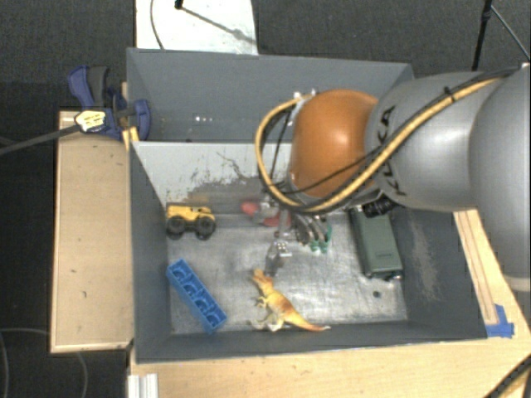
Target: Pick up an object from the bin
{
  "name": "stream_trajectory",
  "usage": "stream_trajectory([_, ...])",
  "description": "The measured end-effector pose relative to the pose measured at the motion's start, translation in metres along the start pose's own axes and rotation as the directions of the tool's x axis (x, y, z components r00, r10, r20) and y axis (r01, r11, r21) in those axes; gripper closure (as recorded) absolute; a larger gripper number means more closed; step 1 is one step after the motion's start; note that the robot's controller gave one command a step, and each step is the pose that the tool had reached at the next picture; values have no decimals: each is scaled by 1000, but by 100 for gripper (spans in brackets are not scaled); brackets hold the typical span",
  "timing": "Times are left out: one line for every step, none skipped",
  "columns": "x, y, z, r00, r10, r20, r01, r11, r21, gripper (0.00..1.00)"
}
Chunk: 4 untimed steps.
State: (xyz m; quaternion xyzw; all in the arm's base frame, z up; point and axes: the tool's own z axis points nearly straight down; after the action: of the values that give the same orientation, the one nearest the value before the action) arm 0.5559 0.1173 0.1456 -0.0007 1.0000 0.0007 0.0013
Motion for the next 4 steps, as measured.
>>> stream_trajectory([23, 1, 35, 964, -267, 4, 267, 964, 1, 0])
stream_trajectory([55, 1, 33, 847, -531, -1, 531, 847, -1, 0])
stream_trajectory([60, -1, 25, 786, -618, 1, 618, 786, 0, 0])
stream_trajectory([54, 2, 61, 546, -838, -12, 838, 546, -4, 0])
